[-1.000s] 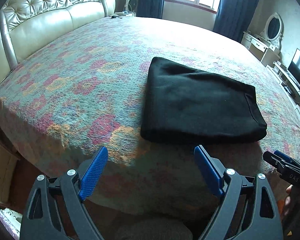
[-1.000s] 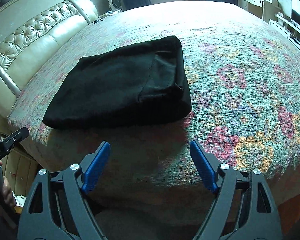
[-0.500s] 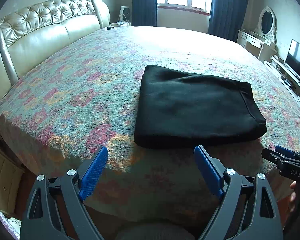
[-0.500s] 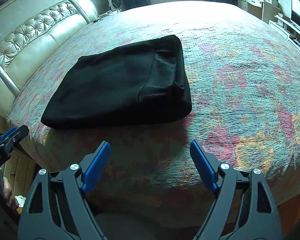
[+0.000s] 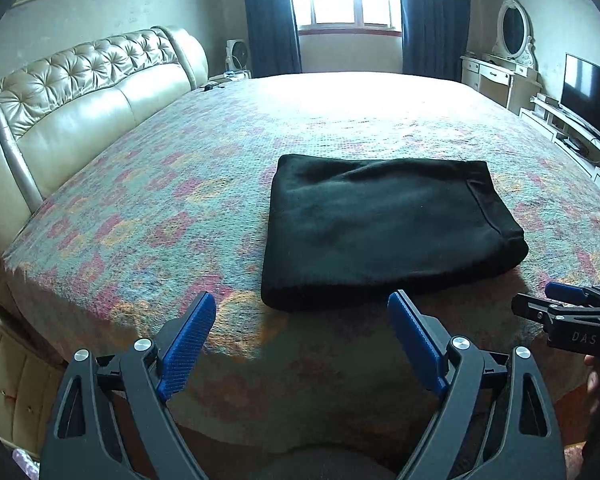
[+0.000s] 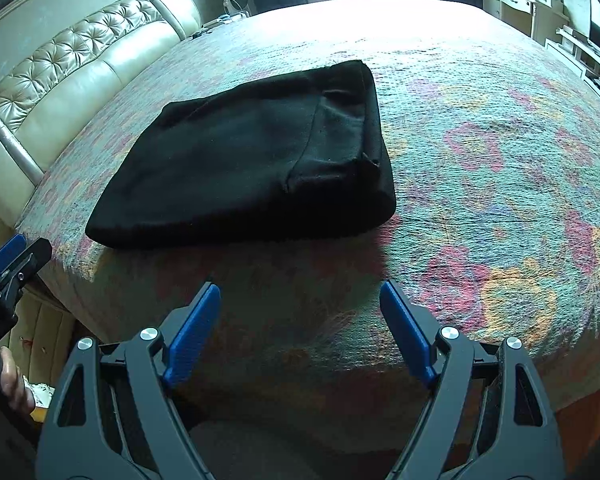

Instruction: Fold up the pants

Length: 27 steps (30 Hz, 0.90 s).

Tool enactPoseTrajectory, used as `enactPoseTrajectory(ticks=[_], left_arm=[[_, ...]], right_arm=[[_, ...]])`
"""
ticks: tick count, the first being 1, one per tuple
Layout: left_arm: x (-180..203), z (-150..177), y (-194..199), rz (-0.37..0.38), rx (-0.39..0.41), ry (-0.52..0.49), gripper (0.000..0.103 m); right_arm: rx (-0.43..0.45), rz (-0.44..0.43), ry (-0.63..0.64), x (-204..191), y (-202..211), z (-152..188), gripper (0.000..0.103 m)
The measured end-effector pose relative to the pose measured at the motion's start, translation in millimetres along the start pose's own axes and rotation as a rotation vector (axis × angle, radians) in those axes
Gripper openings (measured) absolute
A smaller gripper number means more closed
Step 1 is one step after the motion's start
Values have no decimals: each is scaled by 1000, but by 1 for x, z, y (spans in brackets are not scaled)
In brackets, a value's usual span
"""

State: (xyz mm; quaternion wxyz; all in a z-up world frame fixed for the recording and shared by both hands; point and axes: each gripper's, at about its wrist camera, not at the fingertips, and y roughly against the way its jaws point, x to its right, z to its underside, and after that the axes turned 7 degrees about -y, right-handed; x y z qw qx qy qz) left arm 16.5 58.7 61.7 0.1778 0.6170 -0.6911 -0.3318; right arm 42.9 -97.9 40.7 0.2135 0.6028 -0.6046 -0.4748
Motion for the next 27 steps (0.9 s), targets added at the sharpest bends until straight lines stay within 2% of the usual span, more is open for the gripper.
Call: enactPoseTrajectory(ticks=[27], left_arm=[[9,4,4,50,9,2,87]], right_arm=[[-30,-5,2,-4,-7,7,82]])
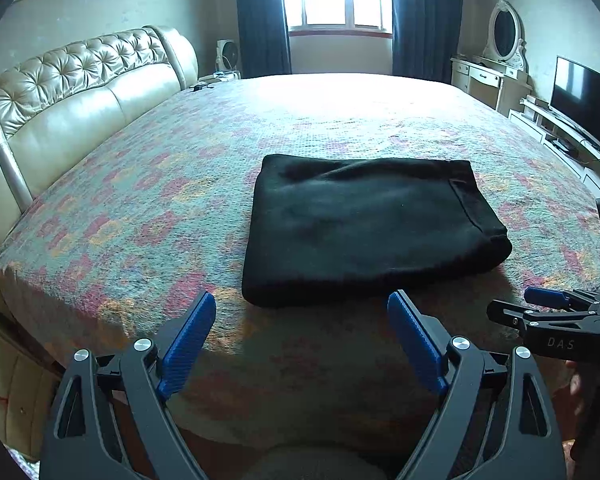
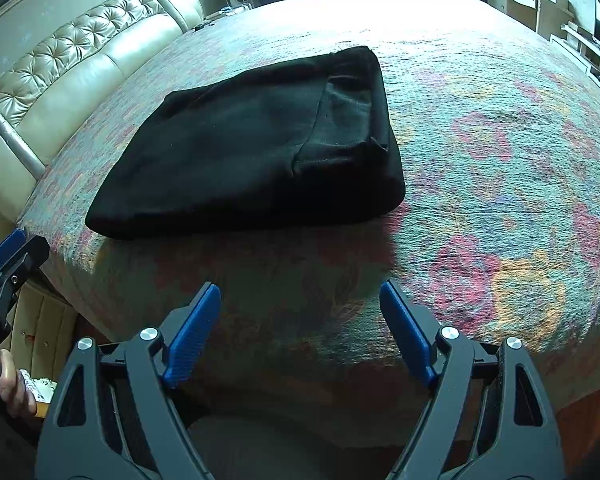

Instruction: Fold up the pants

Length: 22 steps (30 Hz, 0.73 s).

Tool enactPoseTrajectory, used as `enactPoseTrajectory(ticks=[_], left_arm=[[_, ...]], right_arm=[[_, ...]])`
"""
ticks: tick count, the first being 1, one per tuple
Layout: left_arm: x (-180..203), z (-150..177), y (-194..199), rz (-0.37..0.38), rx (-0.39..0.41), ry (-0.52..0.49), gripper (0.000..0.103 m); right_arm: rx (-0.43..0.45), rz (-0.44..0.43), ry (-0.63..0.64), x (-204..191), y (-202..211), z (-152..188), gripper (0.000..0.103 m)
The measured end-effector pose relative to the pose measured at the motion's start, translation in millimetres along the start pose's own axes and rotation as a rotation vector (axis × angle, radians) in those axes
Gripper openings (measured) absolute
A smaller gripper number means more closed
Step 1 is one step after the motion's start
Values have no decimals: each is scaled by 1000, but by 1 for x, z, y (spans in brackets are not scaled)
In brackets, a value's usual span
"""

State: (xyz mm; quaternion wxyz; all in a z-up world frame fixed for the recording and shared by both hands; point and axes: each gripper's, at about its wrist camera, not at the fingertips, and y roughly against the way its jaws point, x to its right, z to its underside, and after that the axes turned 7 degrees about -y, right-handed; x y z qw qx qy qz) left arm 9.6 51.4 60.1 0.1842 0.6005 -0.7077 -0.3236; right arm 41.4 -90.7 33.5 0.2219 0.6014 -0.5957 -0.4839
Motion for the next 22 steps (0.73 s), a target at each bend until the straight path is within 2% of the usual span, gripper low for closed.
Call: enactPoseTrajectory(ticks=[7,9,12,16,18,20,22], left_arm=[[4,0,4,41,-17,2,87],[7,2,10,36,-14,-21,91],[12,-2,17,100,-13,-70,91],[6,-5,20,67,14,-1,91],[-2,-3,11,62,-28,41,91],[-6,-1,1,27,-69,48,91],[-10,0,-3,5,-82,56,91]], right_arm=[[-12,-2,-8,-1,-2,2,82],[-14,-2,-8,-1,-2,3,82],[-14,-3,-8,-1,-3,3,82],[-16,-7,-8,-1,-4,3,82],[-16,-8,-12,-1,-4,2,82],[-14,-7,-14,0,-4,1,82],[-16,-7,-16,1,-4,0,82]])
